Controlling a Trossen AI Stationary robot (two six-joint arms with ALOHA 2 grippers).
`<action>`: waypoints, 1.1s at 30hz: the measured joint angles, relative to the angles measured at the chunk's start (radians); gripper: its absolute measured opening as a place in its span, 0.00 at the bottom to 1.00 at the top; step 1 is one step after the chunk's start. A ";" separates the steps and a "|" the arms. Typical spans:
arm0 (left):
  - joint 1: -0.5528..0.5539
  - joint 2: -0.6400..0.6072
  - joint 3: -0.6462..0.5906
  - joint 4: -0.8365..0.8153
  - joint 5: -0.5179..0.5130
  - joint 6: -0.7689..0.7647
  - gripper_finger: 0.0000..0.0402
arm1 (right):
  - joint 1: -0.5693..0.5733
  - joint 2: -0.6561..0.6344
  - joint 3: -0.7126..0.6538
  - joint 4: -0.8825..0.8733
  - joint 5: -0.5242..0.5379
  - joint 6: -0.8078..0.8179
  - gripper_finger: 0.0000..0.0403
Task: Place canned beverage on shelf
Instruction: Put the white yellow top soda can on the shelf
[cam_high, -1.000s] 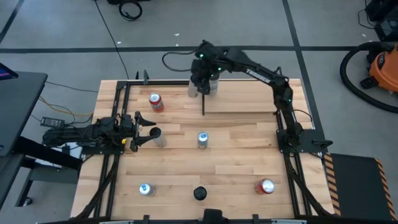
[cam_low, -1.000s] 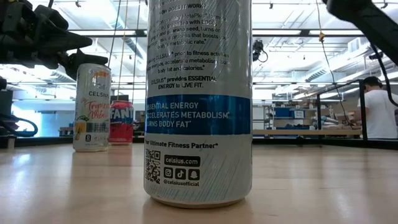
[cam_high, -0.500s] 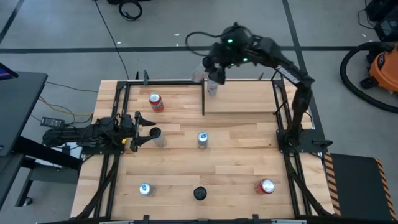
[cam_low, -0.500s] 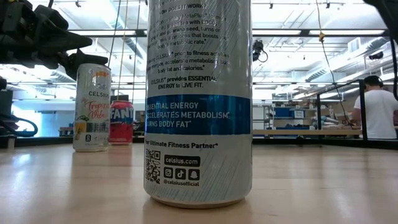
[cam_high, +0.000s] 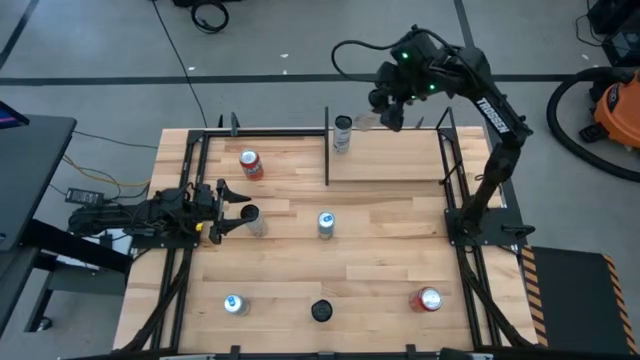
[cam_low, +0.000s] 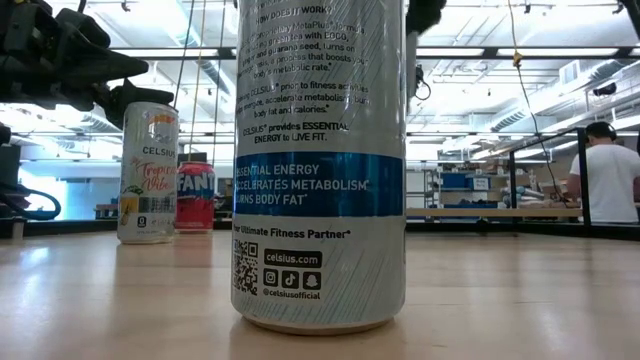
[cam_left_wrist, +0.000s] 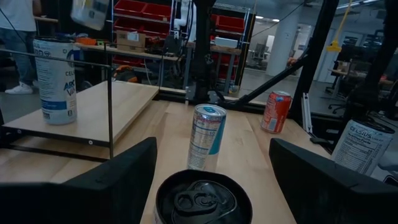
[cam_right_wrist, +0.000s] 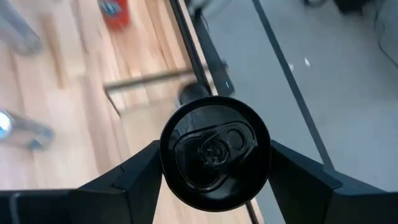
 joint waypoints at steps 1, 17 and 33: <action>0.000 0.000 0.000 0.000 0.000 0.000 0.78 | -0.014 0.001 0.000 -0.021 -0.001 -0.013 0.64; 0.000 0.000 0.000 0.000 0.000 -0.001 0.78 | -0.124 0.096 -0.036 -0.054 -0.158 -0.087 0.64; 0.000 0.000 0.000 -0.007 0.000 -0.021 0.78 | -0.174 0.094 -0.323 0.054 -0.188 -0.082 0.64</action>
